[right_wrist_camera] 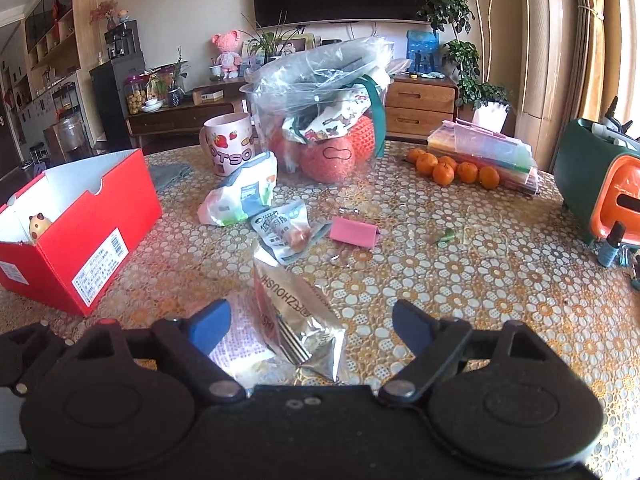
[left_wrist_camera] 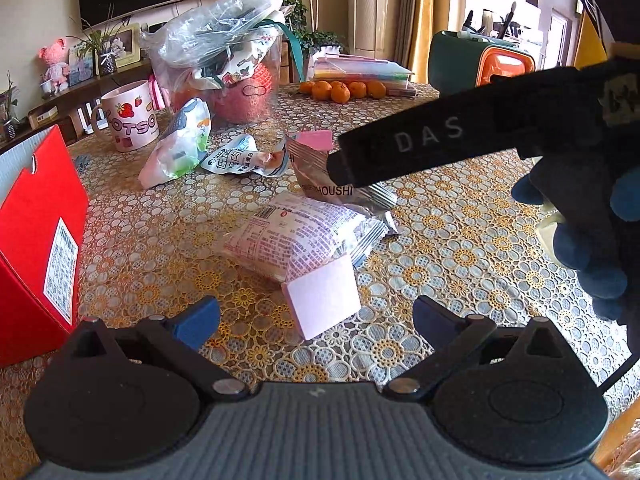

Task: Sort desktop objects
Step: 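Grasp the silver snack packet with the right tool while the left tool closes on the pink card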

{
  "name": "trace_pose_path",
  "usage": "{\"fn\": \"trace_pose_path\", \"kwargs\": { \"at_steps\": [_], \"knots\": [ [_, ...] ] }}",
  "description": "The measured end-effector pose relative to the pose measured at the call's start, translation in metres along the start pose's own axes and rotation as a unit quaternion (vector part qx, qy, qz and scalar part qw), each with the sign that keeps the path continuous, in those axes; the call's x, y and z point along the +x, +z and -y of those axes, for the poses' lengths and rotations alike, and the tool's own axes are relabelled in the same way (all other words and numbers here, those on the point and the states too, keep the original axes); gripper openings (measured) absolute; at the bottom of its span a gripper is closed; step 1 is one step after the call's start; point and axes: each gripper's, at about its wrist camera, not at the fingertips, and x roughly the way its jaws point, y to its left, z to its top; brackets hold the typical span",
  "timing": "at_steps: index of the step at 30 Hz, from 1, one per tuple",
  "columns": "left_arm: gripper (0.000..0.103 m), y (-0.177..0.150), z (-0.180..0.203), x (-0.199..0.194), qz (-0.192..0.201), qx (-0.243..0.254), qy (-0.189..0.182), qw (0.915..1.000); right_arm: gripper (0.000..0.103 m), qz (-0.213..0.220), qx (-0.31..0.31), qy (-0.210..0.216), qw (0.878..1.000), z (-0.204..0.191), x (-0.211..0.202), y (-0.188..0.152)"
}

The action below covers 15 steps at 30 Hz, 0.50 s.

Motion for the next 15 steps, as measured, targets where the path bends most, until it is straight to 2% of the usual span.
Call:
{"fn": "trace_pose_path", "kwargs": {
  "at_steps": [4,11,12,14,15],
  "knots": [
    [0.103,0.0,0.008,0.007,0.004,0.003,0.019,0.9998,0.087,-0.008,0.0,0.003,1.0,0.0,0.014,0.003],
    [0.101,0.0,0.008,0.018,-0.002,-0.017,0.014,0.9998,0.08,-0.023,0.018,0.006,1.0,0.006,0.031,0.005],
    [0.1,0.0,0.008,0.018,-0.001,-0.018,0.013,0.9998,0.079,-0.024,0.02,0.007,0.999,0.006,0.033,0.005],
    [0.084,-0.001,0.009,0.019,-0.003,-0.017,0.01,0.9998,0.077,-0.026,0.023,0.008,0.999,0.007,0.036,0.005],
    [0.079,-0.001,0.009,0.019,-0.005,-0.016,0.009,0.9998,0.075,-0.027,0.024,0.008,0.999,0.007,0.037,0.005]
  ]
}}
